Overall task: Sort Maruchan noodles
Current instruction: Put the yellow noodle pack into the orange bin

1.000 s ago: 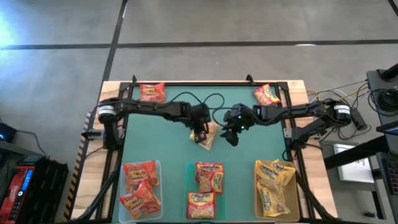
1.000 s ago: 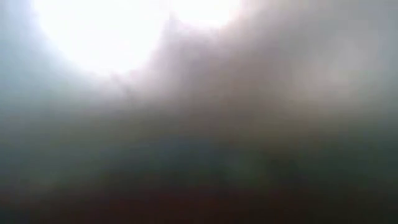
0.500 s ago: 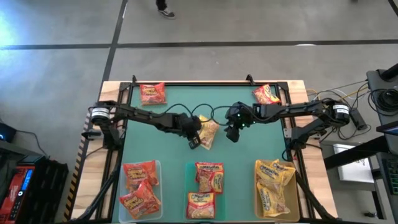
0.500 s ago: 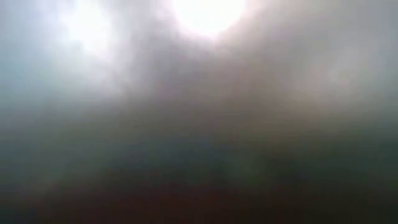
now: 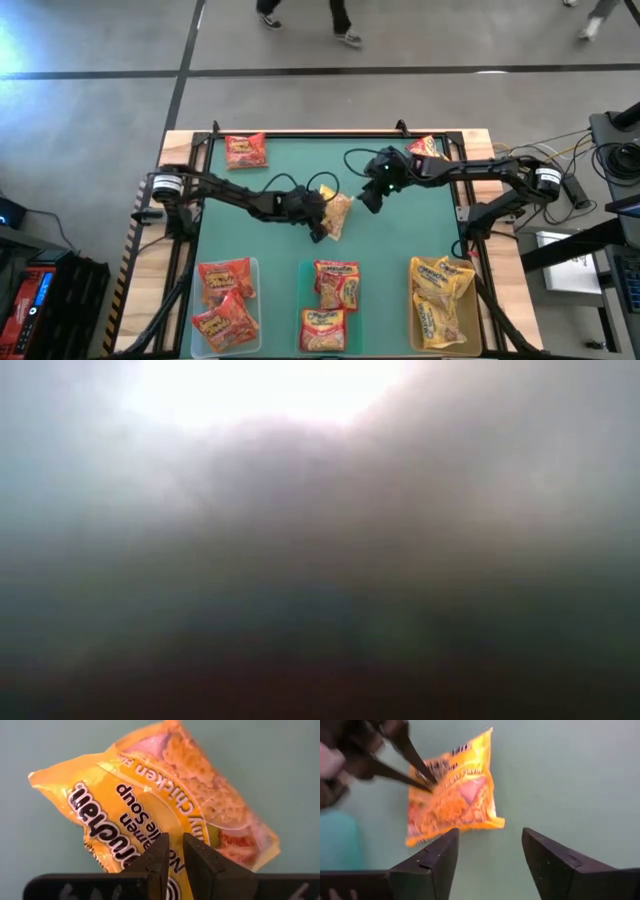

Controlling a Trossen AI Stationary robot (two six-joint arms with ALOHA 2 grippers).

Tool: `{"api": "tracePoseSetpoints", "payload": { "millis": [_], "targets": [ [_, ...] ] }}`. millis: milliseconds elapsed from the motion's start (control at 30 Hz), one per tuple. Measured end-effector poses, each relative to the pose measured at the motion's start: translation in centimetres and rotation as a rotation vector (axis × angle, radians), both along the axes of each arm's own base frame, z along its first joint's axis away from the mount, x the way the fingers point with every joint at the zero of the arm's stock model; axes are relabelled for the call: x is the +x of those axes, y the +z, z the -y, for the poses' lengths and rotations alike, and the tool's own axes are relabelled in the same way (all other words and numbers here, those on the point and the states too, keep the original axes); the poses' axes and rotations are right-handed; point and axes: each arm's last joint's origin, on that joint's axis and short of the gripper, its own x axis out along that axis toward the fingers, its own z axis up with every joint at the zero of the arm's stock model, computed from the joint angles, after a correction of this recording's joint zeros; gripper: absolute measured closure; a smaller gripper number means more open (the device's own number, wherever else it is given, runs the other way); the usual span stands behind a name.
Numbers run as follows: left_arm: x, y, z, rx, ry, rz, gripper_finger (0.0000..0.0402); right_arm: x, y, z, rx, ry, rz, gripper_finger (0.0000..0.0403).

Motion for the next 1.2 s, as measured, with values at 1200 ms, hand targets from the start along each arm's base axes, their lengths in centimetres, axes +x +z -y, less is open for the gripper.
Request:
{"api": "tracePoseSetpoints", "payload": {
  "millis": [1200],
  "targets": [
    [1.3,-1.9,-0.1,0.026,-0.023,0.119,0.0363,1.6,-8.6,-0.6,0.299,-0.328,0.251,0.0161]
  ]
}}
